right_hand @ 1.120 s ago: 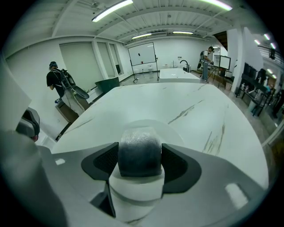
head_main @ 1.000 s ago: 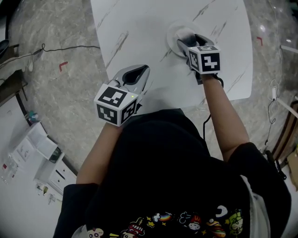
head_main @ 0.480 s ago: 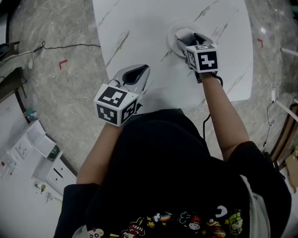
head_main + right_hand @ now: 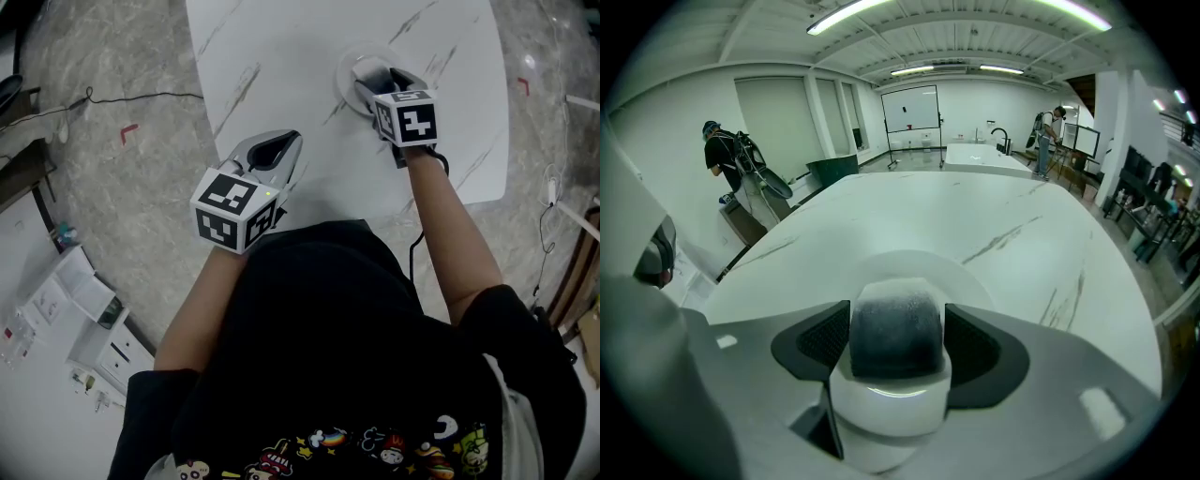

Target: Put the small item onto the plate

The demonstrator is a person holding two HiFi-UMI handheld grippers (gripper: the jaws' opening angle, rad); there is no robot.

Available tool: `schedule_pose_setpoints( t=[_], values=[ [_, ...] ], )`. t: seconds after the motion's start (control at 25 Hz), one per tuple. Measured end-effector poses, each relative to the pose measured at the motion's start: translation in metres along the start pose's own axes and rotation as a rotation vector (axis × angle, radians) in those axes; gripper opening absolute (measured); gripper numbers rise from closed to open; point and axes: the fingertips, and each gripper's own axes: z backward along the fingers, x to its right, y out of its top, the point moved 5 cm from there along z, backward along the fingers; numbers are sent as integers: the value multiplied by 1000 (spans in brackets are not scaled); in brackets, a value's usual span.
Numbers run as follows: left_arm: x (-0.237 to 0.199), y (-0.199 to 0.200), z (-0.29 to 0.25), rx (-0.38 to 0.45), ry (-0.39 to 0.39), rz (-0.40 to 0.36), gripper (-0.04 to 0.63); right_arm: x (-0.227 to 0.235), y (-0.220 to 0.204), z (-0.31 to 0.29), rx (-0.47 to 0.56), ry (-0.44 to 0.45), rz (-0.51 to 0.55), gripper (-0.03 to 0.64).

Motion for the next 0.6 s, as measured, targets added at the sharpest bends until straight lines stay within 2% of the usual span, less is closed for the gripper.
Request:
schedule_pose_setpoints(
  t=[0.24, 0.44, 0.6],
  values=[
    [3, 4, -1, -3, -7, -31, 0, 1, 1, 18, 70, 7, -41, 336],
    [10, 11, -1, -3, -17, -77, 0, -2, 4, 45, 157, 7, -72, 290],
    [13, 24, 1, 47, 11, -125, 0, -8, 4, 77, 243, 4, -107, 237]
  ],
)
